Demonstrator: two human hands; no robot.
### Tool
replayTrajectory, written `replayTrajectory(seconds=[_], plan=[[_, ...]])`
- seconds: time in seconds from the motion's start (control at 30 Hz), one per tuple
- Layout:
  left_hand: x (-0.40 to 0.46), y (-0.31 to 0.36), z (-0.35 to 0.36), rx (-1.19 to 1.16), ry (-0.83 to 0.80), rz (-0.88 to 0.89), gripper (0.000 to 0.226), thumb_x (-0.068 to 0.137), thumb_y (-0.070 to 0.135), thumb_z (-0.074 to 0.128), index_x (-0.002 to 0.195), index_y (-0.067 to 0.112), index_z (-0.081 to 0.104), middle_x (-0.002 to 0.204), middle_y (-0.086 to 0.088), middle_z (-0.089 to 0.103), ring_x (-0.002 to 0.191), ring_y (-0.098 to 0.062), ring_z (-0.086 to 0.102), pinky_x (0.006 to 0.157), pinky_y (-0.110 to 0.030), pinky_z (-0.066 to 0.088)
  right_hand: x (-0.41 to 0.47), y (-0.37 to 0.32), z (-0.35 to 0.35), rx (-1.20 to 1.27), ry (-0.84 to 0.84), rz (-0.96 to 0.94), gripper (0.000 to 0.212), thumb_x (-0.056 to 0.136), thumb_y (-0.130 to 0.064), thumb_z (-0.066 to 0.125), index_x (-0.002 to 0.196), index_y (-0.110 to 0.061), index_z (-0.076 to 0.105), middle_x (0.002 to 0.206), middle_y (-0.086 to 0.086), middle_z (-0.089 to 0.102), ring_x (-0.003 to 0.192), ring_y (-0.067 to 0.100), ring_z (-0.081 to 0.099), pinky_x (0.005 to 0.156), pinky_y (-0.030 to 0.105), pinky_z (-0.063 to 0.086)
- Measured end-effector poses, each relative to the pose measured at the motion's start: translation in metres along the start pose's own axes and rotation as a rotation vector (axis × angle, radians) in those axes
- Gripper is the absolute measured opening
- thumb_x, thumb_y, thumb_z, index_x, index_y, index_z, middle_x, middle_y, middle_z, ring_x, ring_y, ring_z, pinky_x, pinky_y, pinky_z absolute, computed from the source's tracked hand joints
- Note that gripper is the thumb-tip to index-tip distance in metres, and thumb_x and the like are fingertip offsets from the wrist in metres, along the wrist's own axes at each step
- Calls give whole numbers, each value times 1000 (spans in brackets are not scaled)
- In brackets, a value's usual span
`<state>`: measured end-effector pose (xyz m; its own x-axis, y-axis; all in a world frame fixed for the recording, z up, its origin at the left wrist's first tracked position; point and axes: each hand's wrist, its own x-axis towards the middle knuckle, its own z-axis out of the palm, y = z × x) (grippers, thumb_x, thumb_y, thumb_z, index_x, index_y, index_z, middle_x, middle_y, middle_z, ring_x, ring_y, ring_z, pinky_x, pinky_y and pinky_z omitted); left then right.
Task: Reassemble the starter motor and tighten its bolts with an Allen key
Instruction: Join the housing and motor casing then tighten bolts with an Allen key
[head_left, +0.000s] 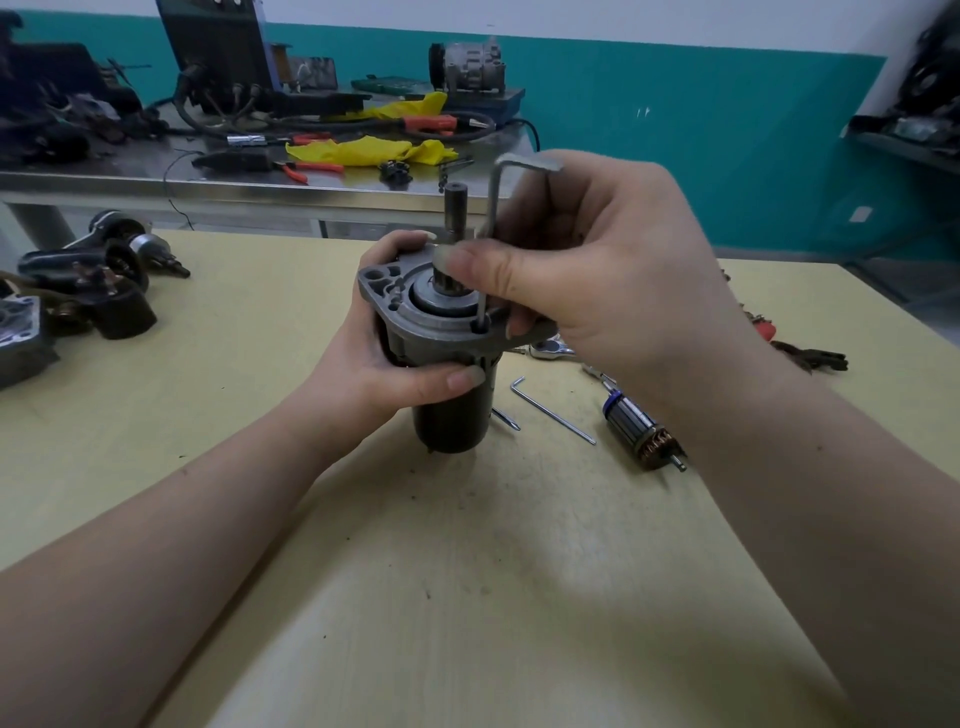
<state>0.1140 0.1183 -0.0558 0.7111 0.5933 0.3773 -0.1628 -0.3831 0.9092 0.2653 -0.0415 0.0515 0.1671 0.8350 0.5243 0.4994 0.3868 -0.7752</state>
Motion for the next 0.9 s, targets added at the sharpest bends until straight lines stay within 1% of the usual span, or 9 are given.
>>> replayTrajectory(seconds=[0.13,0.23,0.37,0.43,0.5,0.57,0.67,0.77,0.9], plan=[[-1,-1,-1,23,3,-1,118,65,21,93,159,-1,25,152,-28,50,142,-39,56,120,-61,44,0,-2,1,27,-61,-13,8,95,-19,79,99,-21,73,83,-3,78,70,4,72,56,19,55],[-3,1,2,35,56,32,116,68,22,93,159,9,22,153,-25,49,143,-38,55,119,-62,44,1,-5,-5,2,-141,-30,14,103,-11,67,112,-19,74,89,-12,78,81,4,74,59,25,60],[-3,0,3,31,67,58,114,68,22,93,158,10,24,151,-24,51,141,-36,57,118,-59,47,-1,-6,-2,-23,-81,-1,13,99,-8,72,100,-20,76,84,-10,78,82,9,77,62,27,62],[-3,0,4,19,48,63,114,67,19,93,156,7,22,148,-27,52,139,-38,58,118,-60,47,-4,-5,3,-52,-19,-4,11,94,-13,79,89,-21,73,76,-5,75,69,8,73,58,29,61],[-4,0,4,3,17,66,115,66,15,93,156,3,21,147,-30,52,139,-41,59,118,-62,46,-7,-3,9,-80,60,-14,23,89,-20,85,78,-22,66,71,2,71,58,7,66,53,35,61],[-4,1,5,-2,7,80,116,65,13,93,155,2,21,148,-29,52,139,-39,59,118,-58,48,-8,-2,12,-82,91,-41,25,87,-22,87,77,-23,65,72,4,71,55,6,64,51,34,60],[-6,2,6,2,32,116,111,65,16,92,154,13,26,148,-27,50,138,-35,60,114,-45,52,-6,-4,8,-79,43,-75,25,89,-20,85,101,-27,64,72,0,71,58,8,67,53,26,58],[-7,4,7,4,45,125,110,65,18,92,154,16,27,149,-24,50,138,-34,60,114,-46,52,-6,-5,6,-151,29,-145,39,93,-17,81,128,-19,62,74,-10,70,71,9,72,62,24,59],[-5,1,6,24,63,105,114,66,25,95,157,15,27,149,-14,55,140,-32,59,119,-56,46,-4,-11,-2,-53,125,-245,24,103,-4,64,126,-10,63,90,-1,72,81,17,73,73,40,64]])
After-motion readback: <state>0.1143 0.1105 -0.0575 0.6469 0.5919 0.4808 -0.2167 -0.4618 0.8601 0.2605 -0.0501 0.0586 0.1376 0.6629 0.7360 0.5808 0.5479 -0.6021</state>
